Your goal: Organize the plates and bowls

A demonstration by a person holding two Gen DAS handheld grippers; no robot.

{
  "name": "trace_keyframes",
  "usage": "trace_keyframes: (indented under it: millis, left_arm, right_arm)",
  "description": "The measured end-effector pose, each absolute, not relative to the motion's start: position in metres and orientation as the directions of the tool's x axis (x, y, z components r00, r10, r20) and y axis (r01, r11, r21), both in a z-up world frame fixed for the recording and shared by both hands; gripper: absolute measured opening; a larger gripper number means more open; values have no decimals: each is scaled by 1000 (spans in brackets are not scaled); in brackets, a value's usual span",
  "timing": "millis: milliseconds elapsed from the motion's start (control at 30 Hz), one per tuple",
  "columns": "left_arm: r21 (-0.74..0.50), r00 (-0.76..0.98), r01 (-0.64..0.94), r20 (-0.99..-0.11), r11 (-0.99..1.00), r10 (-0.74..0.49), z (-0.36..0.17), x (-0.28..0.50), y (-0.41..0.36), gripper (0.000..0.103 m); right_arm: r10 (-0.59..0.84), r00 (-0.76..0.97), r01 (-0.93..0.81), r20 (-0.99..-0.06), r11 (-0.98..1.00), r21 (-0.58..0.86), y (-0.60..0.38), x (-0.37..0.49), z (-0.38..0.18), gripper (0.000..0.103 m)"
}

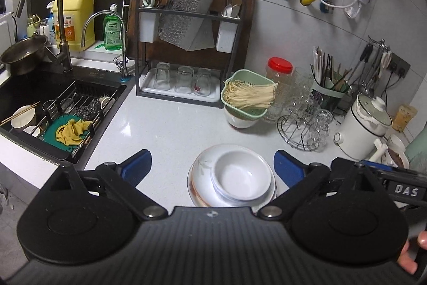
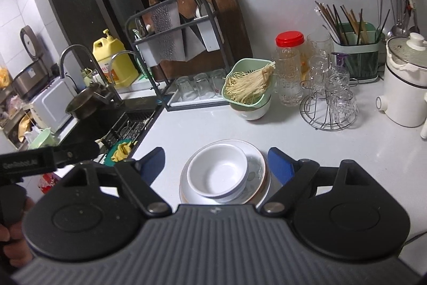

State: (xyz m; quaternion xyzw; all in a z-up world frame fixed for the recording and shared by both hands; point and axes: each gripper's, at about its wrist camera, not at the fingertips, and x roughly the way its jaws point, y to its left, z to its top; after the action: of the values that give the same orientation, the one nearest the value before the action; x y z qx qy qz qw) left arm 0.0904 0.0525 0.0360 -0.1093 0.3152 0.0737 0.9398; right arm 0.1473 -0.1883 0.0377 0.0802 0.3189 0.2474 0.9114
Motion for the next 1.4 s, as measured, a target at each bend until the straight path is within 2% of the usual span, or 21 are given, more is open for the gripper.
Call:
trace_keyframes:
  millis: [600,1067,1400]
  left_arm:
    - [-126,791,-212,-604,969,95,20,29,32,100]
    - [-147,787,-249,-607,957,111,19,6,39,100]
    - [-117,773,-261,-620,958,134,16,1,34,100]
  right_arm:
    - [461,727,-395,-509,887,239,-200,72,26,85]
    - [454,729,-384,-512,891,243,-197,60,22,85]
    - [440,723,-365,-532,898,246,-202,58,15,85]
